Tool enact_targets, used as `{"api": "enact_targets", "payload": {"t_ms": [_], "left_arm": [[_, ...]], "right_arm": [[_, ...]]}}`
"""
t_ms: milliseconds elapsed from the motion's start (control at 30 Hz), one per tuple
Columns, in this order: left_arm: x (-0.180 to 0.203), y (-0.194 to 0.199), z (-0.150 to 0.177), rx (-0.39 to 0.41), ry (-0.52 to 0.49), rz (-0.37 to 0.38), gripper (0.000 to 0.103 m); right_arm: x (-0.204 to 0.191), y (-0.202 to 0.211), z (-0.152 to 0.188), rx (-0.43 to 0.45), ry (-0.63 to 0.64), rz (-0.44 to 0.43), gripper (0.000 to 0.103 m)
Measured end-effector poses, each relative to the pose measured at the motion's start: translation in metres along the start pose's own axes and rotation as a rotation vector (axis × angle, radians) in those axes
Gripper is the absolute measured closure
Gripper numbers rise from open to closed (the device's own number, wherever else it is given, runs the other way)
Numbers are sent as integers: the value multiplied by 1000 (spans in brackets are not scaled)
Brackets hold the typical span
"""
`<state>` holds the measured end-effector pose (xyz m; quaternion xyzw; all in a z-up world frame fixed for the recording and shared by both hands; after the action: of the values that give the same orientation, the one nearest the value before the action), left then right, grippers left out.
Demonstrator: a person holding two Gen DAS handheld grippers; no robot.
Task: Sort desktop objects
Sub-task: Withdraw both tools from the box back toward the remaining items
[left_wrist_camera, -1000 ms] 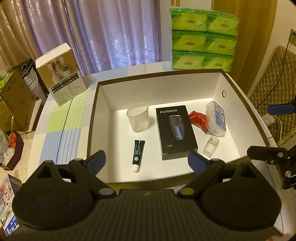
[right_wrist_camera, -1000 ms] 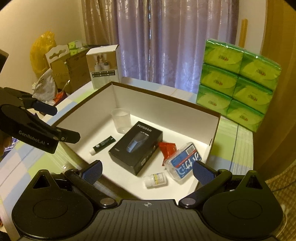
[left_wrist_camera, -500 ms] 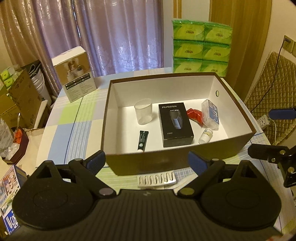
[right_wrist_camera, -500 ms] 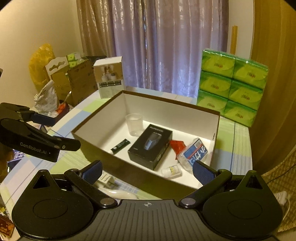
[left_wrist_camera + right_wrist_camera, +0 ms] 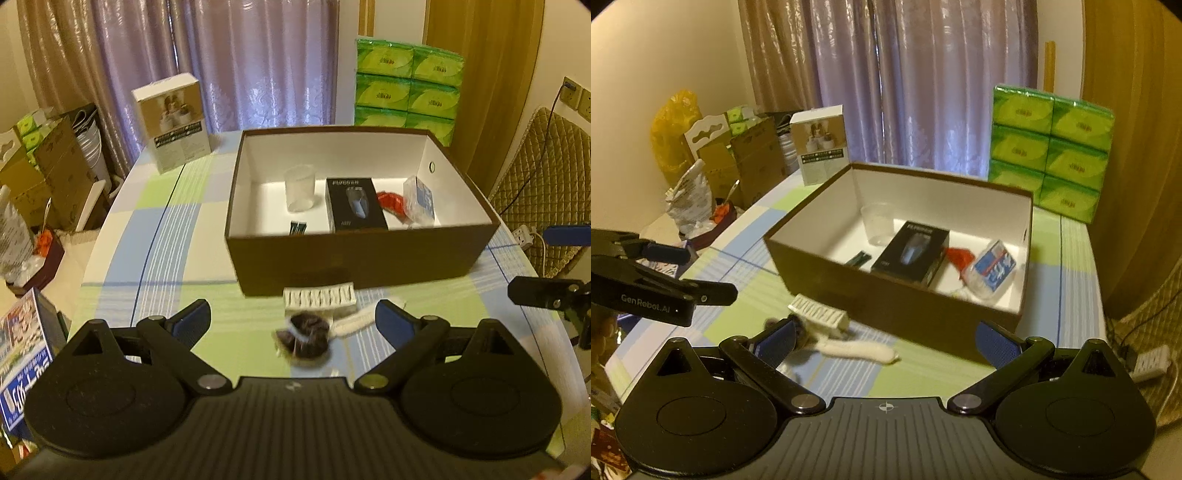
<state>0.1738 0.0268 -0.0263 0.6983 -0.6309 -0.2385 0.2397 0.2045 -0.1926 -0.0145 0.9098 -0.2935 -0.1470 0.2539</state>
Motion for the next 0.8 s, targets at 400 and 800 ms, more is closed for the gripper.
{"api": "enact_targets", "payload": {"t_ms": [400,800], "left_arm": [[-3,44,58,3,17,2,9],[8,56,95,-19,-29,30,10]], "right_arm": [[-22,28,35,-4,-38,-21,2],[-33,29,67,-35,-68,-18,2]]}}
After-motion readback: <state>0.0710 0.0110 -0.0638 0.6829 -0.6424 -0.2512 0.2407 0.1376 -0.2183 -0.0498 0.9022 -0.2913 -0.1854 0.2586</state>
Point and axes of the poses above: each gripper's, at about its wrist camera, not at the fingertips, and y roughly against the way its jaws point, x to its right, z to its underside, the point moved 1 cm from there along -y, roughly the way its jaws point, and after that the axes turned 9 degrees about x, right-handed, at the moved point
